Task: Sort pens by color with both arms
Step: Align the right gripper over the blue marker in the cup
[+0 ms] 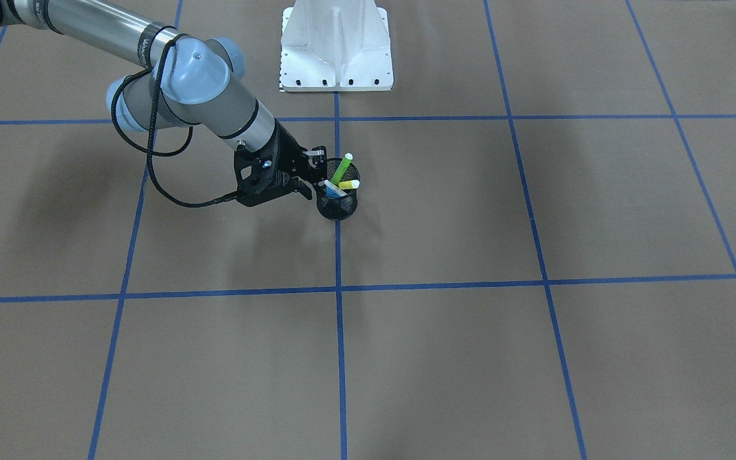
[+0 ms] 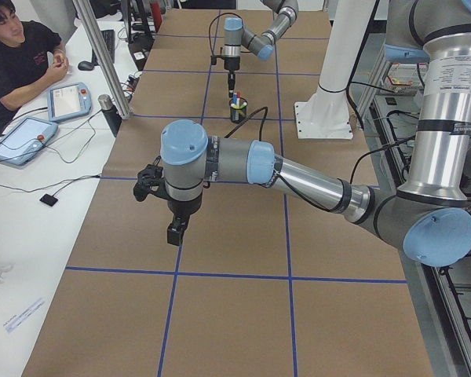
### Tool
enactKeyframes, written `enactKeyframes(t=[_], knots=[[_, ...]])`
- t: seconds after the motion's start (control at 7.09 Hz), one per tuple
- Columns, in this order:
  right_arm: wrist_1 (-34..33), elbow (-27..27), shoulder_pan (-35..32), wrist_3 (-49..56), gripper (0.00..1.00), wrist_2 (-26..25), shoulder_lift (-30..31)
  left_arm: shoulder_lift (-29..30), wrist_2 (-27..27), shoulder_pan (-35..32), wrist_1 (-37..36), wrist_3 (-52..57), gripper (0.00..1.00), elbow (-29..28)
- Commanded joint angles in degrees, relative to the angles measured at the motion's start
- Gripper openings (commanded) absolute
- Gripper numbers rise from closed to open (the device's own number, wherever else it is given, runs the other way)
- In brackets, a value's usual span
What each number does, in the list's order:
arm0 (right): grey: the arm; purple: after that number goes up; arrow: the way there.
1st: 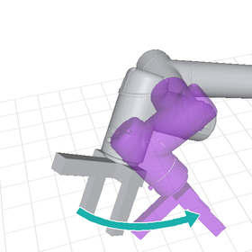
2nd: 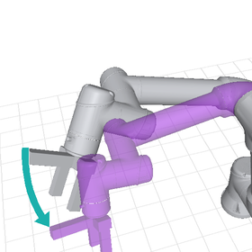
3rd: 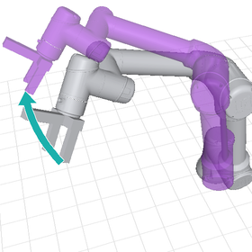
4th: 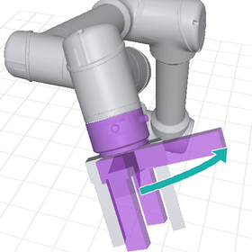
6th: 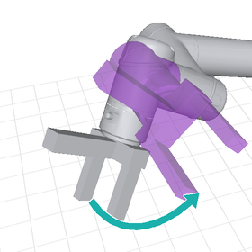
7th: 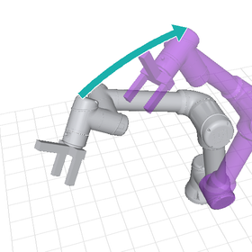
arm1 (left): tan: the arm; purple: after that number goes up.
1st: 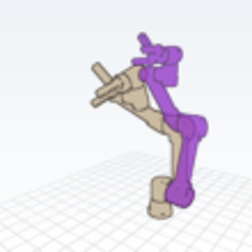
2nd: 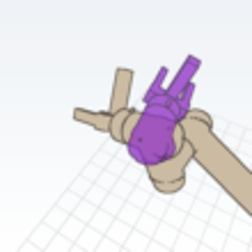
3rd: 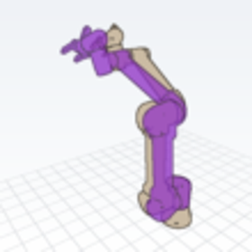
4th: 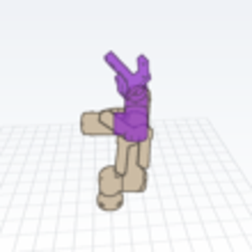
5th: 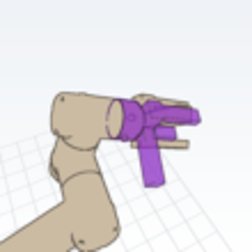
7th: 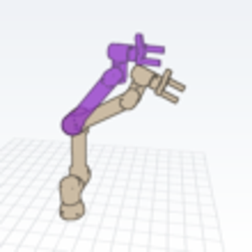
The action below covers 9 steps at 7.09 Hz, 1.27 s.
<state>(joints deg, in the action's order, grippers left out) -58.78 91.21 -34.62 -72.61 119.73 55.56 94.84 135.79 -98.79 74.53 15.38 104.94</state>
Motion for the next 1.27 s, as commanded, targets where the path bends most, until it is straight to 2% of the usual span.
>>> enactKeyframes(t=[0.0,0.14,0.56,0.71,1.13], knots=[[0.07,-0.34,0.17,0.10,0.34,0.07,0.07,0.08,0.00,0.00,0.00,0.00,0.99,0.00],[0.07,-0.34,0.26,0.19,0.41,0.07,0.07,0.08,0.00,0.00,0.00,0.00,0.99,0.09],[0.16,-0.16,0.78,-0.34,0.42,0.07,-0.01,0.08,0.00,0.00,0.00,0.00,0.99,0.00],[0.16,0.01,0.87,-0.43,0.40,0.07,0.07,0.08,0.00,0.00,0.00,0.00,0.99,0.00],[0.16,0.10,0.87,-0.43,0.22,0.07,0.25,0.08,0.00,0.00,0.00,0.00,0.99,0.00]])
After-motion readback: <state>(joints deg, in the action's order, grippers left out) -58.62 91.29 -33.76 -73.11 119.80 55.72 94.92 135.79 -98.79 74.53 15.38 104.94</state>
